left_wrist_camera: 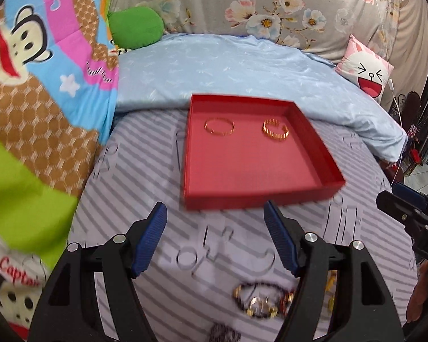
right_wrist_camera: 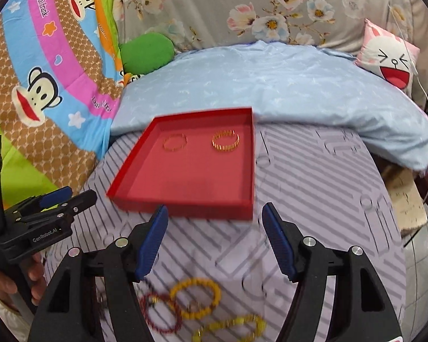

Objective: Organize jewelry
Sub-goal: 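Move the left tool back to the dark garnet bead strand and grasp it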

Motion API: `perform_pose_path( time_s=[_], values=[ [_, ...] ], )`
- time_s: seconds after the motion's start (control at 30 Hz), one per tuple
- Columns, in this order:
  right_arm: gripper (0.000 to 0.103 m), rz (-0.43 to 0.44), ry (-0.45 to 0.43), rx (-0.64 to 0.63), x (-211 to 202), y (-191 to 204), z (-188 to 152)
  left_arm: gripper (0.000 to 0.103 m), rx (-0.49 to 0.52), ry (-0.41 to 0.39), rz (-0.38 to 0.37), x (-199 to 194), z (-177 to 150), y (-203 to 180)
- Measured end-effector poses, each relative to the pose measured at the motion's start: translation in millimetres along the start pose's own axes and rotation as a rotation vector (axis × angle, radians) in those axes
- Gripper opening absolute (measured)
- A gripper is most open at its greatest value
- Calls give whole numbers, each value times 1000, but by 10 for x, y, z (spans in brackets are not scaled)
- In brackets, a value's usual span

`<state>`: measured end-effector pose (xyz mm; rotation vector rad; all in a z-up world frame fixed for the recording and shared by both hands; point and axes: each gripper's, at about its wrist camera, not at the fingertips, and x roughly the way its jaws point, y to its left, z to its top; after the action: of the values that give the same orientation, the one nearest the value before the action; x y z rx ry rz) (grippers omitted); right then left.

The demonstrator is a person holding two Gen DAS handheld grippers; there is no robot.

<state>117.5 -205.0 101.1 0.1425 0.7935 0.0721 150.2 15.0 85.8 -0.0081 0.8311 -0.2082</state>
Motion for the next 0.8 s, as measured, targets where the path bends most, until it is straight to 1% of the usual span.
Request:
perform_pose_path(
  time_s=[0.13,0.23,0.4,0.53,0.67,0.77,0.8],
  values=[
    [66,-15,28,7,-103,-26,-361,67,-15,22,10,-113,-400,23],
    [66,-21,38,19,-143,-43,-527,67,-20,45,26,-167,-711,20],
    [66,-37,69,39,-191,-112,-824,67,-35,79,35,-203,-1063,46],
    [66,-54,93,53,-206,-154,-1033,67,-46,97,42,-193,-1243,51],
    [66,-60,117,68,-207,-186,-1202,62,-38,90,43,-184,-1283,20],
    [66,-63,125,68,-201,-187,-1266,55,-41,96,34,-147,-1286,18],
    [66,-64,124,67,-203,-184,-1276,50,-46,104,28,-128,-1291,21]
  ],
)
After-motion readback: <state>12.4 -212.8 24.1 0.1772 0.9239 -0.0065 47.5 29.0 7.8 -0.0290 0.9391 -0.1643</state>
